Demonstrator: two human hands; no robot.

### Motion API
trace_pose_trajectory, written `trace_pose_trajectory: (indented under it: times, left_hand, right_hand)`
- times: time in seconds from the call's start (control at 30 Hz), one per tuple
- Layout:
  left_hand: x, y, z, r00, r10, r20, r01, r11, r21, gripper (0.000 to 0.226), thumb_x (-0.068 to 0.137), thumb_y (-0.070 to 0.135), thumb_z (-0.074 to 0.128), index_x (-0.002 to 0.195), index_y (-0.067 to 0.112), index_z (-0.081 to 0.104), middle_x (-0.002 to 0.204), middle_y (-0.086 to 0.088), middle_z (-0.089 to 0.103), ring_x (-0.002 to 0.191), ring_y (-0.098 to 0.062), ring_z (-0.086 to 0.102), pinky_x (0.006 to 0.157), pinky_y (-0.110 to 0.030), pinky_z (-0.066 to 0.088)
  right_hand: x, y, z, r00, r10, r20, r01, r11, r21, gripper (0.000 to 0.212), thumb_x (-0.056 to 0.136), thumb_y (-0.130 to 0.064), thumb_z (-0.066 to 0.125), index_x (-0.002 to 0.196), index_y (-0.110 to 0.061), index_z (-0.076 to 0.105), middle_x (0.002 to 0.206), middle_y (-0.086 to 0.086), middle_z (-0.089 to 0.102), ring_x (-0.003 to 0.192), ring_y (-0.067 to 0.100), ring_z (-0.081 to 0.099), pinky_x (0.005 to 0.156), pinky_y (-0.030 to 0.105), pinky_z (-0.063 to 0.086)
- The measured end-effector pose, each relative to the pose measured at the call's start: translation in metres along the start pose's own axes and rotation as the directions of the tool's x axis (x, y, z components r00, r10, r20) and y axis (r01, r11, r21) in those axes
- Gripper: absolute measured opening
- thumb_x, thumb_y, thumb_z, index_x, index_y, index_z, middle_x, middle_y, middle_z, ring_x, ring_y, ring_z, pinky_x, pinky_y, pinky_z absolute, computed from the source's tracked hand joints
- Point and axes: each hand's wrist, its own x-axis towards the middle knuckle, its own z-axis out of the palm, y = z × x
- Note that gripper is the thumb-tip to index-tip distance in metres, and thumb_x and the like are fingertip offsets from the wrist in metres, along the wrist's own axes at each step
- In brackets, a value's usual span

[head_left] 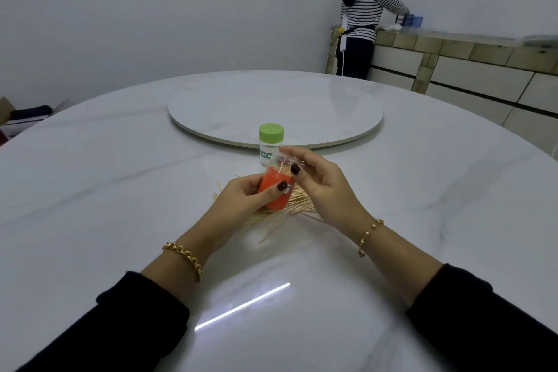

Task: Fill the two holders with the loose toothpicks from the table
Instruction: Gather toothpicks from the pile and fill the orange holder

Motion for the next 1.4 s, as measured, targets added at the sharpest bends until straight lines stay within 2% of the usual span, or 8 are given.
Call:
trace_pose_trajectory:
  times: [0.17, 0.33, 0.47, 0.7, 0.8, 0.93, 1.07, 1.4]
  left_hand:
    - [0.001, 0.000, -0.001, 0.986, -0.122, 0.110, 0.151, 0.940, -0.306, 0.047, 0.073, 0.040, 0.063, 0.106, 0.007, 0.064, 0.103, -0.008, 0.071, 0.098, -0.016, 0.066, 0.082, -0.030, 0.056]
    - [0.001, 0.002, -0.005, 0.976, -0.099, 0.195, 0.171, 0.903, -0.394, 0.072, 0.054, 0.046, 0.087, 0.112, 0.009, 0.064, 0.111, -0.009, 0.069, 0.105, -0.019, 0.065, 0.082, -0.029, 0.056]
    - [0.000, 0.003, -0.005, 0.982, -0.084, 0.171, 0.136, 0.937, -0.320, 0.037, 0.079, 0.022, 0.070, 0.113, 0.009, 0.063, 0.114, -0.009, 0.069, 0.106, -0.018, 0.065, 0.089, -0.028, 0.054]
    - [0.000, 0.000, 0.001, 0.998, 0.037, -0.056, -0.035, 0.999, 0.040, 0.043, 0.078, 0.014, 0.073, 0.119, 0.013, 0.062, 0.104, -0.001, 0.073, 0.098, -0.016, 0.068, 0.081, -0.023, 0.054]
    - [0.000, -0.002, 0.003, 0.996, 0.036, -0.077, -0.035, 0.999, 0.014, 0.051, 0.075, 0.020, 0.074, 0.122, 0.010, 0.060, 0.106, -0.003, 0.072, 0.099, -0.017, 0.068, 0.084, -0.026, 0.054]
    - [-0.002, 0.003, 0.003, 0.998, -0.026, 0.052, 0.036, 0.978, -0.205, 0.044, 0.075, 0.022, 0.066, 0.117, 0.009, 0.061, 0.110, -0.005, 0.071, 0.105, -0.019, 0.066, 0.089, -0.027, 0.053]
    - [-0.002, 0.005, 0.002, 0.990, -0.070, 0.121, 0.105, 0.944, -0.312, 0.048, 0.077, 0.020, 0.062, 0.121, 0.004, 0.057, 0.117, -0.009, 0.068, 0.111, -0.022, 0.063, 0.093, -0.029, 0.052]
    - [-0.004, 0.005, 0.016, 0.985, 0.082, -0.148, -0.082, 0.997, 0.010, 0.032, 0.077, 0.024, 0.071, 0.108, 0.020, 0.065, 0.098, 0.002, 0.073, 0.092, -0.010, 0.069, 0.074, -0.017, 0.053]
  right_hand:
    - [0.003, -0.004, -0.005, 0.998, 0.012, 0.054, -0.017, 0.994, 0.104, 0.033, 0.097, -0.007, 0.048, 0.129, -0.003, 0.054, 0.125, 0.008, 0.062, 0.114, 0.011, 0.060, 0.090, 0.019, 0.048]
    - [0.008, -0.006, -0.012, 0.997, 0.013, 0.077, -0.023, 0.990, 0.141, 0.033, 0.097, -0.006, 0.048, 0.129, -0.003, 0.054, 0.124, 0.008, 0.062, 0.113, 0.009, 0.060, 0.087, 0.018, 0.048]
    - [0.008, -0.003, -0.014, 0.996, 0.026, 0.080, -0.037, 0.989, 0.140, 0.035, 0.095, -0.006, 0.052, 0.130, -0.003, 0.054, 0.127, 0.009, 0.061, 0.117, 0.013, 0.059, 0.091, 0.021, 0.048]
    - [0.012, -0.003, -0.009, 0.993, 0.114, -0.035, -0.113, 0.993, 0.046, 0.038, 0.083, -0.019, 0.073, 0.120, -0.015, 0.064, 0.113, -0.001, 0.069, 0.108, 0.014, 0.063, 0.096, 0.040, 0.051]
    - [0.014, -0.009, -0.010, 0.992, 0.122, -0.022, -0.121, 0.993, 0.015, 0.035, 0.085, -0.021, 0.071, 0.118, -0.016, 0.064, 0.113, 0.000, 0.068, 0.108, 0.012, 0.062, 0.095, 0.034, 0.051]
    - [0.016, -0.017, -0.021, 0.978, 0.132, 0.164, -0.148, 0.985, 0.090, 0.036, 0.097, -0.017, 0.051, 0.132, -0.011, 0.053, 0.130, 0.001, 0.059, 0.118, 0.008, 0.056, 0.097, 0.023, 0.047]
    - [0.018, -0.021, -0.028, 0.941, 0.110, 0.320, -0.164, 0.976, 0.144, 0.036, 0.099, -0.009, 0.043, 0.134, -0.011, 0.049, 0.129, -0.001, 0.059, 0.117, 0.007, 0.057, 0.092, 0.020, 0.048]
    - [0.024, -0.019, -0.016, 0.991, 0.110, 0.077, -0.104, 0.992, -0.070, 0.032, 0.090, -0.015, 0.064, 0.122, -0.015, 0.061, 0.115, 0.002, 0.068, 0.108, 0.009, 0.063, 0.097, 0.031, 0.050]
